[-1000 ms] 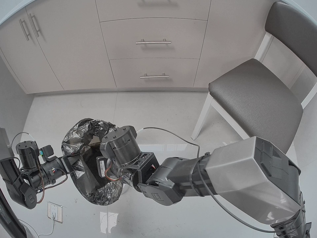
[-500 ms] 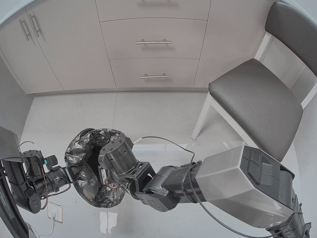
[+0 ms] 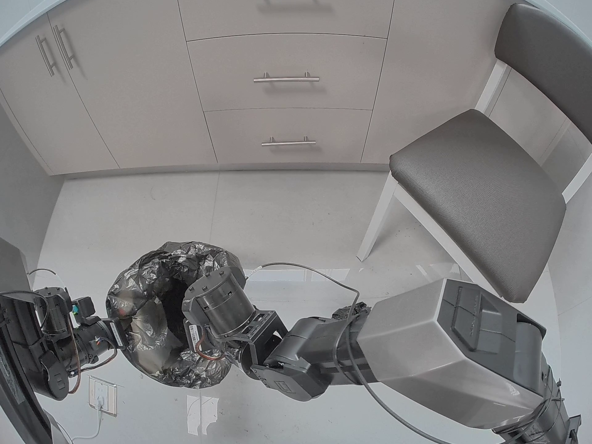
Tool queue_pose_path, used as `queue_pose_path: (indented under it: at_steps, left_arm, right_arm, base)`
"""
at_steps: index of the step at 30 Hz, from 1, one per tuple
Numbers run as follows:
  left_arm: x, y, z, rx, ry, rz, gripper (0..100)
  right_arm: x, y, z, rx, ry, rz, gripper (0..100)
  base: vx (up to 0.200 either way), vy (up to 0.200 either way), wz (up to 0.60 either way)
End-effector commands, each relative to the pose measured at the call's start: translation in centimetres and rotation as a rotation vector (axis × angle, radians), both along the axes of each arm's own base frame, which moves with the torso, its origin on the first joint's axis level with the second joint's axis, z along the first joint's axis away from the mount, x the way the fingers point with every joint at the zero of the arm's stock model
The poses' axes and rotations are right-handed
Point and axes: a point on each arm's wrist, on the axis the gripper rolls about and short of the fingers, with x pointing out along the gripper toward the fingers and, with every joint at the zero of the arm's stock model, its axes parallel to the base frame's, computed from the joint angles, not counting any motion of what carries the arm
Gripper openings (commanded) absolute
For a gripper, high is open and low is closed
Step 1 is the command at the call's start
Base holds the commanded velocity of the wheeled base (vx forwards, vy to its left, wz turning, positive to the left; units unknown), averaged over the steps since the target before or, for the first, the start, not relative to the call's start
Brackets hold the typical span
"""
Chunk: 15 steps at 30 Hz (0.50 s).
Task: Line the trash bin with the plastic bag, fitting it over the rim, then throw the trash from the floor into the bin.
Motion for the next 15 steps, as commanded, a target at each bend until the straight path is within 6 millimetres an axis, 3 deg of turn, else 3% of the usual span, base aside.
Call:
queue_pose_path:
  at_steps: [1, 9, 15]
  left_arm:
    - [-1.0, 0.1, -0.3, 0.016, 0.041, 0.034, 0]
    - [-1.3, 0.9, -0.9, 0.051, 0.072, 0.077, 0]
    - [-1.4, 1.8, -2.6, 0.155, 0.137, 0.068, 0]
  right_arm:
    - [0.4, -0.3, -0.2, -0.008, 0.001, -0.009, 0]
    - [0.4, -0.5, -0.9, -0.027, 0.015, -0.013, 0]
    - [0.5, -0.5, -1.6, -0.040, 0.016, -0.029, 0]
  base:
    - [0.000, 0.000, 0.00]
    - [0.000, 0.000, 0.00]
    - [0.000, 0.000, 0.00]
